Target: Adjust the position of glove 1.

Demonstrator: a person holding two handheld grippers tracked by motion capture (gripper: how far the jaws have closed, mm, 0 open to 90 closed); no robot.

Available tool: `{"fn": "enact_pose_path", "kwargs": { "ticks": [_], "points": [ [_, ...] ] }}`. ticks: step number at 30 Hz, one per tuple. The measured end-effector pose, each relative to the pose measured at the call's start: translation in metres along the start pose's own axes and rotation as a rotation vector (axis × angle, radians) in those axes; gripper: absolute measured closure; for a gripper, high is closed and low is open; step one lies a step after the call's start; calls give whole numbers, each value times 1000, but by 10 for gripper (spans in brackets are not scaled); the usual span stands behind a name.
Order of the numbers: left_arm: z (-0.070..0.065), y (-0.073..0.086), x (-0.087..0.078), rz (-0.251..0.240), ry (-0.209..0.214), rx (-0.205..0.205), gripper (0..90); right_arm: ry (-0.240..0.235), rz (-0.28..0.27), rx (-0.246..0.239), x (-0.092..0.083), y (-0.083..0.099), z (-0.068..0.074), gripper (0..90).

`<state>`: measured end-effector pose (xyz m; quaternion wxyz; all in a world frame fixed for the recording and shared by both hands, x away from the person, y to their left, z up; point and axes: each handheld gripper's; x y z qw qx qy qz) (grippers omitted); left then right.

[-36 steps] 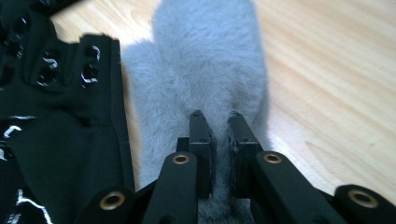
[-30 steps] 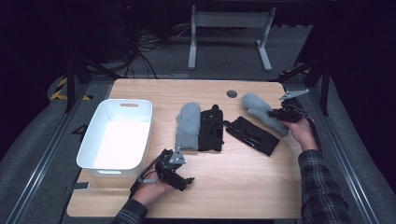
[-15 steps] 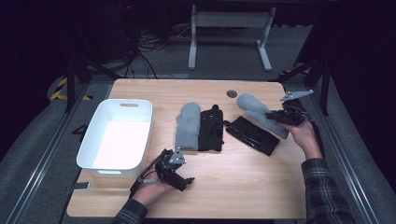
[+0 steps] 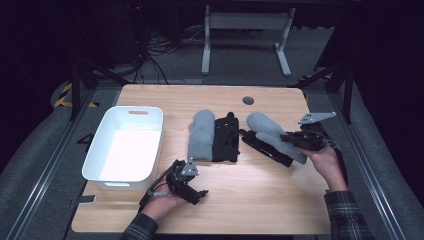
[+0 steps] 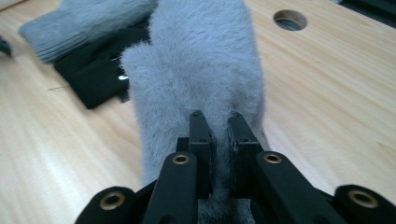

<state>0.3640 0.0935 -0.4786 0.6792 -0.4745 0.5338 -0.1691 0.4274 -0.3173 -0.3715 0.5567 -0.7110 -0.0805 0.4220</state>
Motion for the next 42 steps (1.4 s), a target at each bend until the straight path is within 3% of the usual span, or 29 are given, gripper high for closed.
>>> {"fn": "enact_pose_path", "kwargs": {
  "ticks": [26,42],
  "points": [
    [0,0,0,1,-1,-2,2,-155,17,-43,-8,36,86,833],
    [0,0,0,1,0,-2,2,-261,88,-69,15,50,129,831]
  ]
}}
Point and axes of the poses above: each handheld gripper's, and its own axes: x roughly forward along the jaws, y roughly out of its underside, z roughly to its left, and after that the axes turned 12 degrees about -z, right-handed
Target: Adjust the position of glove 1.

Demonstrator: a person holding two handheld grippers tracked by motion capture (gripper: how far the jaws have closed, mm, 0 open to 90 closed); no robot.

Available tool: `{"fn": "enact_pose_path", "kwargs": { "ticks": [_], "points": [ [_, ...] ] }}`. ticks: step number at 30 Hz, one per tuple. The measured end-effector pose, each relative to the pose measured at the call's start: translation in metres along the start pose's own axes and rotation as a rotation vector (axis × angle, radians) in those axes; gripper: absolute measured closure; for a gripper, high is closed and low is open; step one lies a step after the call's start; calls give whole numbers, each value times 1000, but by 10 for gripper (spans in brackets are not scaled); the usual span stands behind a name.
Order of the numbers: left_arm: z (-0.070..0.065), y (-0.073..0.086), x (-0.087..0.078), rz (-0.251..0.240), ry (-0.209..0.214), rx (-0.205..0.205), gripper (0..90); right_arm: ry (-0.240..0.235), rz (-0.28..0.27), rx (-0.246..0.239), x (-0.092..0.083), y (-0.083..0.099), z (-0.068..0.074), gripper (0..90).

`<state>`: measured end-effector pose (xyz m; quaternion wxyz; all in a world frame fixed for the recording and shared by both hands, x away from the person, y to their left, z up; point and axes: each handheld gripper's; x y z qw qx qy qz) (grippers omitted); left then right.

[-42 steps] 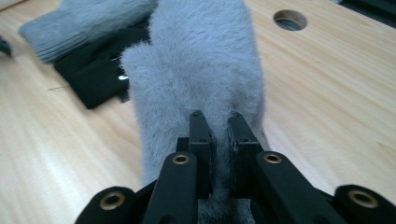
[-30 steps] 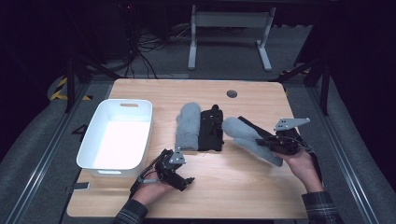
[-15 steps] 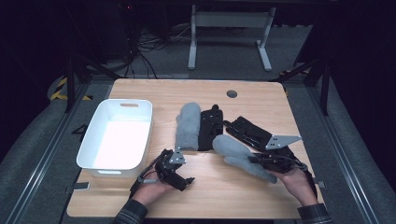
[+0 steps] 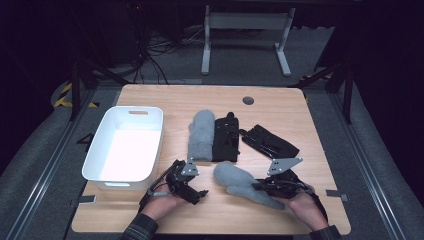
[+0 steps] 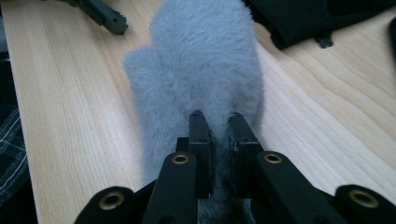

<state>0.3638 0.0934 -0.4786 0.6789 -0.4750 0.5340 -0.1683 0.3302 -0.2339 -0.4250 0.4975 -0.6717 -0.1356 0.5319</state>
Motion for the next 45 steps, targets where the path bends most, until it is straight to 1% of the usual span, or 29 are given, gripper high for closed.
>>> {"fn": "enact_pose_path", "kwargs": {
  "ticks": [6,8,11,14,17,19,22,24,28,29,30,31,32,33,35,37,38,39,40,42,44,45],
  "points": [
    [0,0,0,0,0,1,2,-7,22,-15,9,2,5,823],
    [0,0,0,0,1,0,2,4,32,-23,13,4,6,798],
    [0,0,0,0,0,1,2,6,36,-26,15,4,7,724],
    [0,0,0,-1,0,2,2,12,28,-29,13,4,7,641],
    [0,0,0,0,0,1,2,16,5,-25,9,1,7,559],
    [0,0,0,0,0,1,2,21,-24,-27,4,-2,7,522],
    [0,0,0,0,0,0,2,51,-60,-25,-4,-4,4,472],
    [0,0,0,-1,-1,1,2,85,-76,-20,-9,-2,0,441],
    [-1,-1,-1,0,-4,-9,16,141,-71,3,-16,6,-16,415],
    [-2,-2,-3,-6,0,-5,50,156,-66,14,-17,9,-20,408],
    [-2,-3,-5,-15,-2,-3,143,174,-66,25,-18,13,-26,389],
    [-2,-3,-5,-10,-9,-8,206,192,-64,37,-20,18,-32,370],
    [-2,-4,-6,-7,-27,-10,225,202,-59,48,-20,21,-36,362],
    [-1,-4,-8,-5,-41,-19,253,224,-53,61,-22,26,-42,343],
    [1,-7,-13,-23,-51,-35,367,249,-39,93,-23,33,-52,312],
    [2,-11,-17,-35,-77,-38,476,277,-30,118,-24,38,-59,267],
    [2,-13,-19,-40,-90,-38,535,275,-29,127,-25,40,-62,259],
    [3,-16,-20,-39,-101,-44,598,283,-31,131,-25,42,-63,248],
    [3,-20,-21,-45,-116,-43,663,290,-29,132,-25,43,-64,243],
    [5,-29,-23,-61,-133,-53,771,299,-27,131,-25,44,-65,228],
    [7,-39,-24,-65,-149,-64,883,303,-23,130,-24,46,-66,221],
    [9,-44,-24,-69,-157,-78,896,303,-23,131,-24,47,-66,219]
  ]
}}
Point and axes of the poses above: each handheld gripper's, and its own axes: x roughly forward along the jaws, y roughly out of its underside, z roughly to its left, and after that the axes turned 12 degrees about -z, right-handed
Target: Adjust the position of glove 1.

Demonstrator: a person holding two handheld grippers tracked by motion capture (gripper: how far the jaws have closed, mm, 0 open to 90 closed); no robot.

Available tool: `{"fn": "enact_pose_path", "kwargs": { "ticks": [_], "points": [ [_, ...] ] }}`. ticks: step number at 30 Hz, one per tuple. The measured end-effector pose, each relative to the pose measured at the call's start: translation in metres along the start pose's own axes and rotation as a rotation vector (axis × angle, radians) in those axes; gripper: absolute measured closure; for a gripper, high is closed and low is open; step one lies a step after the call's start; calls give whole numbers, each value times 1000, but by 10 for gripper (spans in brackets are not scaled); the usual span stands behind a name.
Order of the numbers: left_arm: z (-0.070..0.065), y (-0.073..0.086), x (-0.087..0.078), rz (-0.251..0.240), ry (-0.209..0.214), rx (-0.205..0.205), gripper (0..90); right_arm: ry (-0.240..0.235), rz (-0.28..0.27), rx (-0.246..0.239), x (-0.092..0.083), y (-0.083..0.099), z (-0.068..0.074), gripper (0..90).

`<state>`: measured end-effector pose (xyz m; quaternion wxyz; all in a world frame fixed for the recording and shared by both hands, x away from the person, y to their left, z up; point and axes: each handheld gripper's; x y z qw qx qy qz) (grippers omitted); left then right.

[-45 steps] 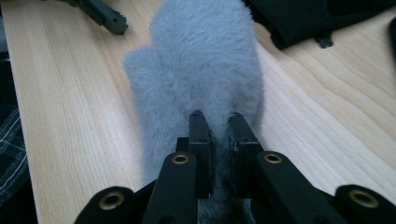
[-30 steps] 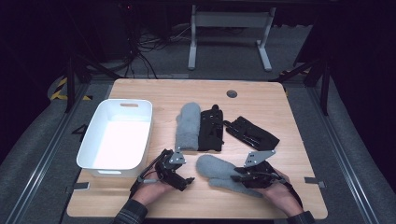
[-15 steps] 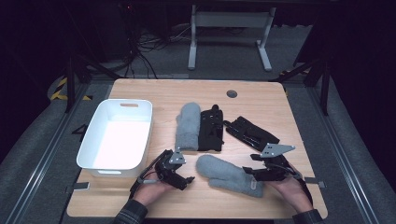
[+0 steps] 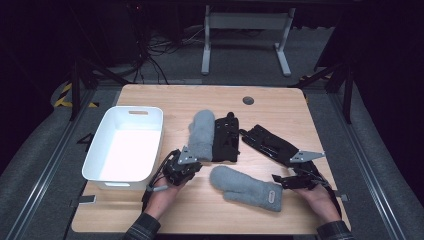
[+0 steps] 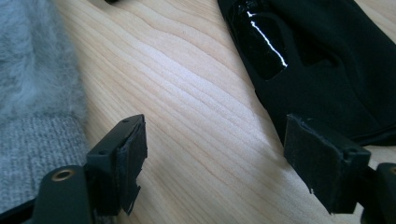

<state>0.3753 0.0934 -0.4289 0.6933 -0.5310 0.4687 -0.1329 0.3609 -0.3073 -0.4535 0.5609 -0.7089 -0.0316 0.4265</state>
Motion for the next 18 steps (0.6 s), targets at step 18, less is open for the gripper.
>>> {"fn": "enact_pose_path", "kwargs": {
  "ticks": [18],
  "points": [
    [56,-73,74,24,-99,-38,899,1,3,-27,4,8,1,205]
  ]
}}
Point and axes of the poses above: each handheld gripper's, and its own axes: x roughly forward along the jaws, y roughly out of its underside, z roughly to its left, and after that the axes turned 12 degrees about -z, right-handed
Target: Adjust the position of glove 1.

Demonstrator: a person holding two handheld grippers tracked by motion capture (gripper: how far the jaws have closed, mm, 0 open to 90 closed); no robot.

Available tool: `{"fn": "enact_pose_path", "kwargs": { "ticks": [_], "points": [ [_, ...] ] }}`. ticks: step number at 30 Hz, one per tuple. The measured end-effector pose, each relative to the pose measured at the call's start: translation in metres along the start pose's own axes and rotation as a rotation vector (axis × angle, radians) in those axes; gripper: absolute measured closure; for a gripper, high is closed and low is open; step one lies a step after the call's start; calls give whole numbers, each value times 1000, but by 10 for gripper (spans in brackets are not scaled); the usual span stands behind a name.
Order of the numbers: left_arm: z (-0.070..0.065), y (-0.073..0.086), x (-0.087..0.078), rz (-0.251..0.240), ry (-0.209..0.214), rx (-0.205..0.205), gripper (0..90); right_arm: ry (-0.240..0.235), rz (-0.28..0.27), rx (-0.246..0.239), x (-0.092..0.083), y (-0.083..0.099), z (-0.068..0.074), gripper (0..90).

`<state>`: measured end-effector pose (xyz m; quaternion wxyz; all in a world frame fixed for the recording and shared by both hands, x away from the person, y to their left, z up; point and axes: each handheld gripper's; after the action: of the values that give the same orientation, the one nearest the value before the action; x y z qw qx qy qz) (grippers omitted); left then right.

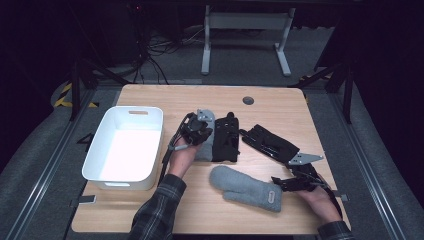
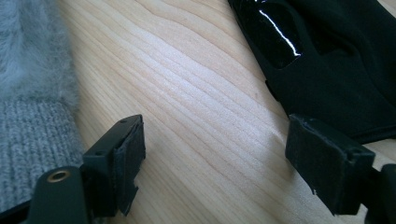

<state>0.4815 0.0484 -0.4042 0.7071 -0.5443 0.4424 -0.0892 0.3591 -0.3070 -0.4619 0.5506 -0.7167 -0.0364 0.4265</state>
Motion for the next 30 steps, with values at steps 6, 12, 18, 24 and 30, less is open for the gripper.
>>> {"fn": "enact_pose_path", "kwargs": {
  "ticks": [6,12,18,24,30],
  "points": [
    [24,-6,37,41,-28,-28,899,-5,-5,-5,-1,1,1,204],
    [36,-2,52,94,-50,-48,899,-10,-7,-9,-1,1,1,204],
    [46,8,45,135,-131,-57,900,-15,-7,-12,-1,1,2,208],
    [50,14,32,165,-207,-74,900,-13,-6,-11,-1,1,2,208],
    [41,9,10,104,-147,-89,859,-15,-7,-11,-1,1,1,208]
  ]
}}
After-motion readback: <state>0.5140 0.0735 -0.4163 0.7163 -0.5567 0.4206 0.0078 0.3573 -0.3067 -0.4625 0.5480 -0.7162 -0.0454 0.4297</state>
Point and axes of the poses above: each handheld gripper's, and its own axes: x roughly forward along the jaws, y roughly out of its underside, z roughly to its left, and after that the axes turned 12 degrees about -z, right-handed
